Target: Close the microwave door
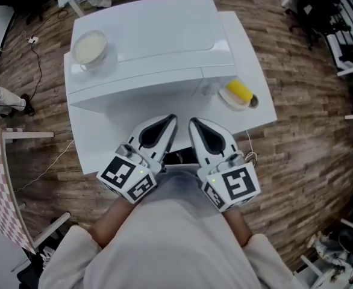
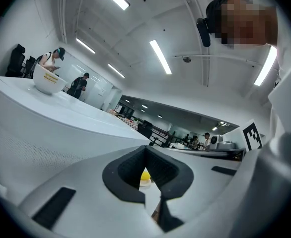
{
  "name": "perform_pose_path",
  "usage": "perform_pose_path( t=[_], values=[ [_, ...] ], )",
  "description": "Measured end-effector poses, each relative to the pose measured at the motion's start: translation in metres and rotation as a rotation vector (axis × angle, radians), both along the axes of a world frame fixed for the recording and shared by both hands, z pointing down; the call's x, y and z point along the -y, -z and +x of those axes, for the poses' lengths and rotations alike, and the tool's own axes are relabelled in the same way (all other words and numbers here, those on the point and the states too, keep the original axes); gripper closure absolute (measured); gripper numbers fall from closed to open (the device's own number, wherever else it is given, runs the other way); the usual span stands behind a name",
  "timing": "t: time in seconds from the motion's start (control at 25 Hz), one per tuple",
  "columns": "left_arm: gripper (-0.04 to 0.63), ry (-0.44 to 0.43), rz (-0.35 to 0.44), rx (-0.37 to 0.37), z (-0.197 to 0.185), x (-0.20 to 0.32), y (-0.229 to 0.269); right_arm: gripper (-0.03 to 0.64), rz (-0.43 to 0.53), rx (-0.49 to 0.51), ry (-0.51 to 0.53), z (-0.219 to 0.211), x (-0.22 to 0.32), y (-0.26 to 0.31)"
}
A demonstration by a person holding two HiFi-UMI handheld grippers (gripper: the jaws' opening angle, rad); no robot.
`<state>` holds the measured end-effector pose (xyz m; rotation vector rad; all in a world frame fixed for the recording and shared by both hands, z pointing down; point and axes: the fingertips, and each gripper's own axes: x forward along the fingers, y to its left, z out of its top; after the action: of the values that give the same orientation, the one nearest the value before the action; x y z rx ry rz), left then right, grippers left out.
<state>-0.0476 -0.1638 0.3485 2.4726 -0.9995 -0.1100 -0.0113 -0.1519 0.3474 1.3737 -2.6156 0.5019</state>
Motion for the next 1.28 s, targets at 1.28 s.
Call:
perform_pose_path(
  t=[1.28],
  values=[
    [0.577,-0.012,0.030,0.046,-0.0005,-0.0059,-0.0036,0.594,-0.014,-0.006,0.005,-0.0050,-0.0046,-0.0059]
  ],
)
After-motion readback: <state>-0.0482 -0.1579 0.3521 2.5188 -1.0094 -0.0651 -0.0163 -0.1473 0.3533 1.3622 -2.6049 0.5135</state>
